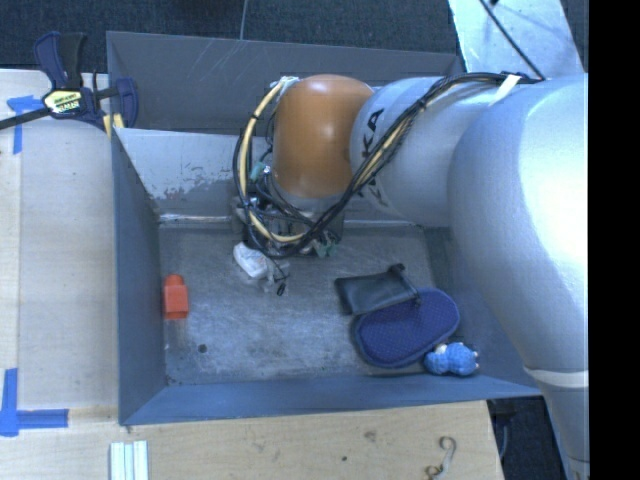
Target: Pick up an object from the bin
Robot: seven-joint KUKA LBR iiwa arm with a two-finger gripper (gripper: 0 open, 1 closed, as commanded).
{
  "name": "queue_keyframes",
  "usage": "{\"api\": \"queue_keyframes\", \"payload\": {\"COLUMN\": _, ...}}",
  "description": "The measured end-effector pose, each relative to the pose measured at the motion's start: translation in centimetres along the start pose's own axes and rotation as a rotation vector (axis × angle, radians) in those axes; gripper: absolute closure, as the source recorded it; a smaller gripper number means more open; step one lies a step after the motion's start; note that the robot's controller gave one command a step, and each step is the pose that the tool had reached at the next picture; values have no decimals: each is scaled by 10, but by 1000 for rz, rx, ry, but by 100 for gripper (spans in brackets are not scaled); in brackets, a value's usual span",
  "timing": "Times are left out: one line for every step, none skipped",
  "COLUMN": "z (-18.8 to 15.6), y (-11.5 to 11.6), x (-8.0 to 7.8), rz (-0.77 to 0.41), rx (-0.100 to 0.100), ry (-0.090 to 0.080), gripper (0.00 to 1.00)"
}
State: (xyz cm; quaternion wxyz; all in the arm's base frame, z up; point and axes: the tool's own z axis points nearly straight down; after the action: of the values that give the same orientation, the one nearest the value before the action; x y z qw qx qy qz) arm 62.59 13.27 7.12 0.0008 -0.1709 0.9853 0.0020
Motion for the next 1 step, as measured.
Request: {"api": "queue_keyframes", "payload": {"z": -1, "y": 0, "x": -1, "rz": -1, "rx": 1, "ry": -3, "gripper": 100}}
